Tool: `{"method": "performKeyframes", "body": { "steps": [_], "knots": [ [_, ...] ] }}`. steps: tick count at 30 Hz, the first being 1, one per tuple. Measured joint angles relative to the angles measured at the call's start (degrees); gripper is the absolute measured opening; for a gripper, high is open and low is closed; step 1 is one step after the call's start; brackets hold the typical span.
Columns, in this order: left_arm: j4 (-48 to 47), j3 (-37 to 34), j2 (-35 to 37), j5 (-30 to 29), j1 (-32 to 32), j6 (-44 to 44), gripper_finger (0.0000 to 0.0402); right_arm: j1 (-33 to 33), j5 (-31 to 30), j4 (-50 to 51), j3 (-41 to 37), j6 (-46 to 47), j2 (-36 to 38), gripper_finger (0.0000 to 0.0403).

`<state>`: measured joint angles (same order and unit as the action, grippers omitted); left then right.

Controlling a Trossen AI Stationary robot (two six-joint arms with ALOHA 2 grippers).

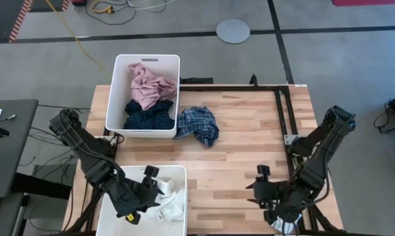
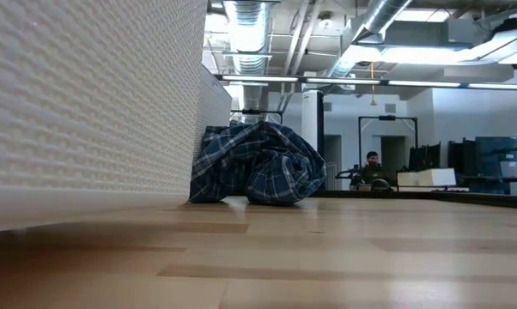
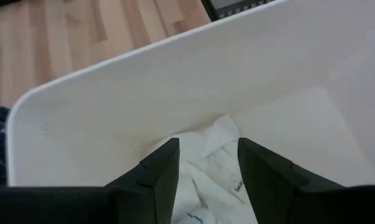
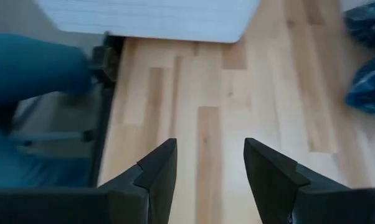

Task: Sort clothes
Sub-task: Put the blue checkered shorts into the top white bin

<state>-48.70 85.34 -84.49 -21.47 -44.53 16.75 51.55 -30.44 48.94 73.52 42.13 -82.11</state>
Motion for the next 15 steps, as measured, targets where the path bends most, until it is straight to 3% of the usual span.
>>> {"method": "performKeyframes", "body": {
  "steps": [15],
  "knots": [
    [0.1, 0.0, 0.0, -4.7, 0.0, -1.4, 0.0159, -8.0, -5.7, 0.3, 0.0, -5.0, -10.7, 0.0253]
  ]
}}
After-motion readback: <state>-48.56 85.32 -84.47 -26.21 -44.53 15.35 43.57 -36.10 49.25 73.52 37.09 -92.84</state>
